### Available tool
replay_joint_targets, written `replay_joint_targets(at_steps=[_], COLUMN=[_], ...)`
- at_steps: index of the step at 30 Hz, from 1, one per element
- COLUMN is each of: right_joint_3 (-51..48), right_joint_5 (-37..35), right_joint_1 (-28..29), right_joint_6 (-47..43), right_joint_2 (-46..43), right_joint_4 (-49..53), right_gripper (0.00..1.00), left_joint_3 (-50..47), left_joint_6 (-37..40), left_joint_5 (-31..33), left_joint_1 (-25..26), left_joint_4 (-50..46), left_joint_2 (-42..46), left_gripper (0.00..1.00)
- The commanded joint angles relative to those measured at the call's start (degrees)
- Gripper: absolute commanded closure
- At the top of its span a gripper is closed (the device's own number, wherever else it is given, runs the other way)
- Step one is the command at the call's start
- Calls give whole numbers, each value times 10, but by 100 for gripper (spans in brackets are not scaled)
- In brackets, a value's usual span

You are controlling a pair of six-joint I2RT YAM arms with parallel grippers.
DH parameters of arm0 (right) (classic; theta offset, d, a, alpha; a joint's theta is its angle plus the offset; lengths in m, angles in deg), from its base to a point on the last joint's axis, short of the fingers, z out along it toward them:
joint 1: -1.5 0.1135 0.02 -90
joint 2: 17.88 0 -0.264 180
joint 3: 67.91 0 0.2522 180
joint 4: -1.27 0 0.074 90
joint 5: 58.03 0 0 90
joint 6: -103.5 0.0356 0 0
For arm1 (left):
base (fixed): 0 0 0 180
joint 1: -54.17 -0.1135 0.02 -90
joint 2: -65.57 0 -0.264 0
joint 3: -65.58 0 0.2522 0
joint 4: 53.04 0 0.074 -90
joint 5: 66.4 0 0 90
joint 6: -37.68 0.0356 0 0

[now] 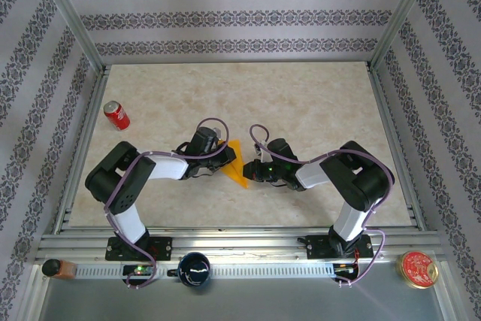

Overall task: Fold a paper plane with a square sheet of paper (pick it up from the middle)
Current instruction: Fourth fold the wing at the center of the table.

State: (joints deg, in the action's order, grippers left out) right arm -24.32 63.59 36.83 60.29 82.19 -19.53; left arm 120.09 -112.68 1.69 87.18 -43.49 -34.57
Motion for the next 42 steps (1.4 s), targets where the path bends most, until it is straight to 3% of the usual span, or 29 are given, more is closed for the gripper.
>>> replay_joint_targets(at_steps=[1,42], right_joint_3=[-16,-5], right_joint_5=[-34,-27], right_joint_1=[-3,-4], right_joint_6=[-1,-8], right_joint_2=[34,26], right_joint_4=[44,69], right_gripper=[100,100], left_joint_3=[5,33], left_joint_6=[7,26], left_joint_5=[-7,-17], left_joint_1=[4,3], left_joint_4=[30,-39], left_joint_2=[-12,-61], left_gripper=[96,95])
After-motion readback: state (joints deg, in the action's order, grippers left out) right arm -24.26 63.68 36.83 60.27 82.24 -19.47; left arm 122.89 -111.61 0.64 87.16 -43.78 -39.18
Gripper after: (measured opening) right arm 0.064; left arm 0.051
